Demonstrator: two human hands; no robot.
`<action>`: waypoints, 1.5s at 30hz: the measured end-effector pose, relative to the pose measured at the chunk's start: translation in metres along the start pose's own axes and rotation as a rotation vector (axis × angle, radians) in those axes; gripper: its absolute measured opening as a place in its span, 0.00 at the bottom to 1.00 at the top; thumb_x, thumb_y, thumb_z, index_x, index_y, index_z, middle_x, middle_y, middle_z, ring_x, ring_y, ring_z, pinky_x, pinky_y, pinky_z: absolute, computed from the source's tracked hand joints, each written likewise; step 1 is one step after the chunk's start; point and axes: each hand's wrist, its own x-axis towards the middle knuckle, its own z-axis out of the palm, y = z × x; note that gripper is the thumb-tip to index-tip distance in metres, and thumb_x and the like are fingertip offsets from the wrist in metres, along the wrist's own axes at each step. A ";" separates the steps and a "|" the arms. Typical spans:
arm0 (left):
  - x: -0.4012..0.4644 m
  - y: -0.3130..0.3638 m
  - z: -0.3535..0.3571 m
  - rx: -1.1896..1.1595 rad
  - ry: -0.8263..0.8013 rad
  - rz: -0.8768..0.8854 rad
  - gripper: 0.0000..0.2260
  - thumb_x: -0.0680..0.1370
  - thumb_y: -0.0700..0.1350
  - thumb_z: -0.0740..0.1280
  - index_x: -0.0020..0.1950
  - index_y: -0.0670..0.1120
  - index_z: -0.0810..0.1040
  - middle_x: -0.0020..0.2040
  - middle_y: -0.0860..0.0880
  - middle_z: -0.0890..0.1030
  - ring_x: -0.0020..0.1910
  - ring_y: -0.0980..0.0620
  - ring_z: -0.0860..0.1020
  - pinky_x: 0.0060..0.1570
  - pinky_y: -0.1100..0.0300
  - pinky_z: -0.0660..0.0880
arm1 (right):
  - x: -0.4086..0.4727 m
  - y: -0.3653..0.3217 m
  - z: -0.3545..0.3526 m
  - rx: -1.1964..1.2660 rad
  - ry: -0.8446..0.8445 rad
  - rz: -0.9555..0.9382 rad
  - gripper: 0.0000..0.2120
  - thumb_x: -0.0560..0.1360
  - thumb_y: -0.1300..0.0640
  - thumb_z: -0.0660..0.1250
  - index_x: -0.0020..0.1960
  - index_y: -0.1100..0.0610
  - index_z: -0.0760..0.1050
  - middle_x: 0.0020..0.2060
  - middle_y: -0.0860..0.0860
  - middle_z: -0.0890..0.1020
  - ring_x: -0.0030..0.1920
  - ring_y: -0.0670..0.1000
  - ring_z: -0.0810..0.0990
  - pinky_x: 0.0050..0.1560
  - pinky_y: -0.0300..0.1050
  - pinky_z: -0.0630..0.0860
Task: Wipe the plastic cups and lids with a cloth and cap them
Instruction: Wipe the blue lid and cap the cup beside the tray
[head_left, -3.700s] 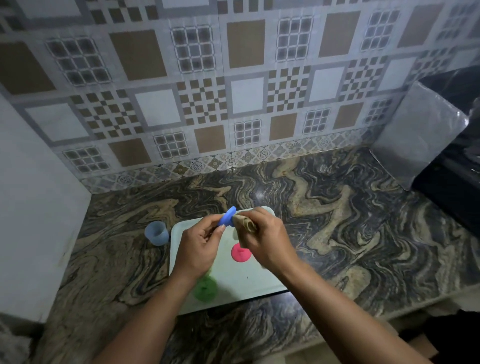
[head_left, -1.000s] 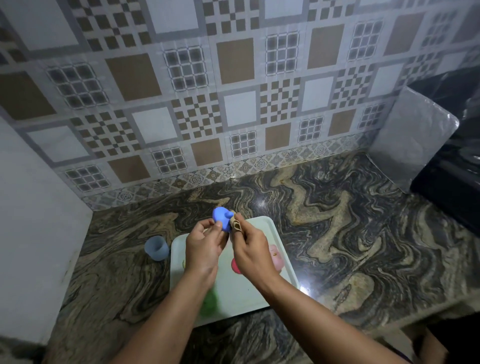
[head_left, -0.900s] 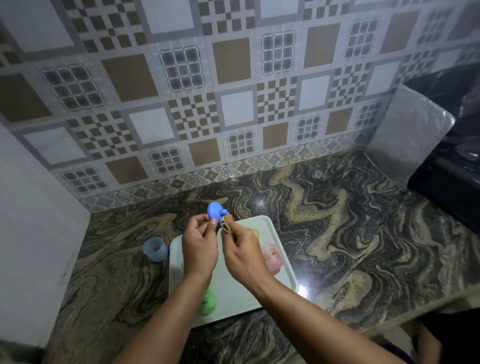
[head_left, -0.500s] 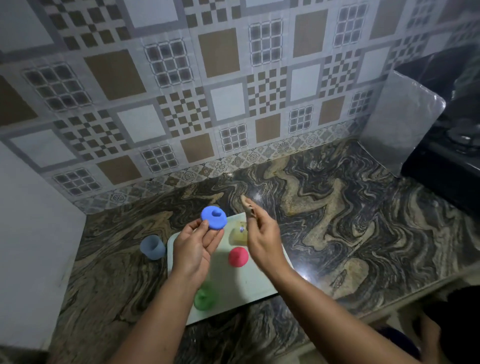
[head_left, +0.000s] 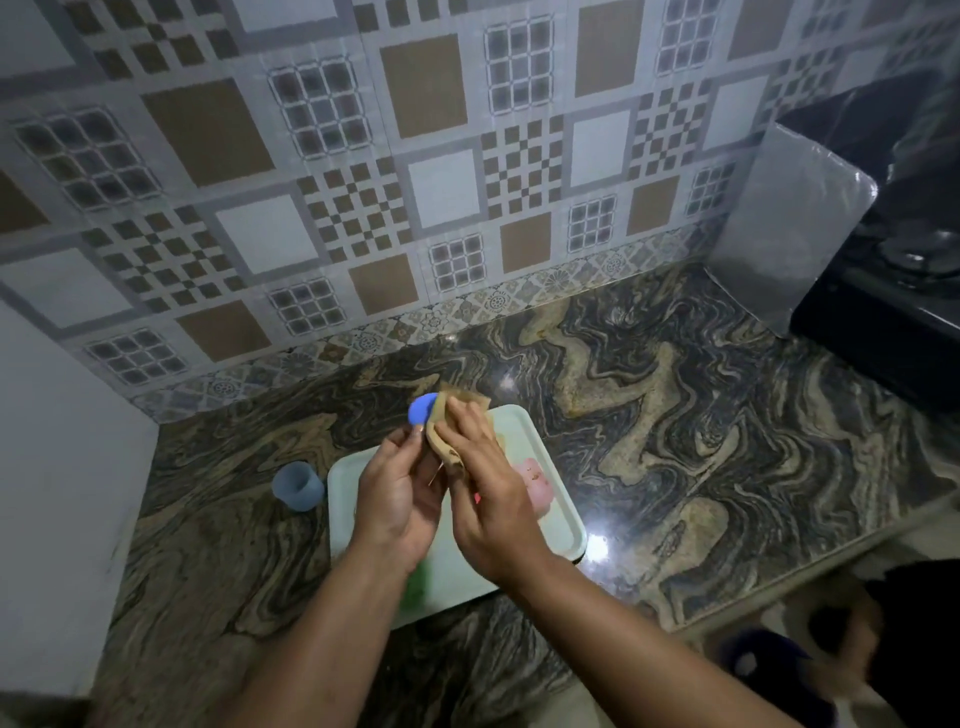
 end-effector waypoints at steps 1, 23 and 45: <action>-0.002 0.000 0.000 0.018 -0.014 -0.002 0.07 0.82 0.38 0.61 0.55 0.45 0.79 0.51 0.45 0.86 0.46 0.53 0.86 0.47 0.58 0.82 | -0.001 0.007 0.003 -0.045 -0.026 -0.044 0.22 0.83 0.71 0.60 0.75 0.62 0.75 0.79 0.57 0.71 0.83 0.54 0.64 0.84 0.54 0.59; -0.027 0.066 -0.075 0.919 -0.138 0.367 0.10 0.81 0.36 0.67 0.52 0.50 0.80 0.46 0.55 0.87 0.45 0.61 0.83 0.48 0.65 0.78 | 0.029 -0.019 0.041 0.059 -0.130 0.329 0.13 0.85 0.58 0.58 0.49 0.53 0.80 0.43 0.48 0.85 0.45 0.51 0.83 0.49 0.51 0.80; -0.039 0.064 -0.119 1.011 -0.076 0.483 0.29 0.74 0.45 0.77 0.74 0.55 0.73 0.60 0.55 0.83 0.58 0.63 0.81 0.59 0.56 0.80 | 0.004 -0.068 0.083 0.508 0.019 0.764 0.08 0.83 0.60 0.68 0.59 0.63 0.82 0.48 0.69 0.85 0.44 0.60 0.83 0.46 0.53 0.79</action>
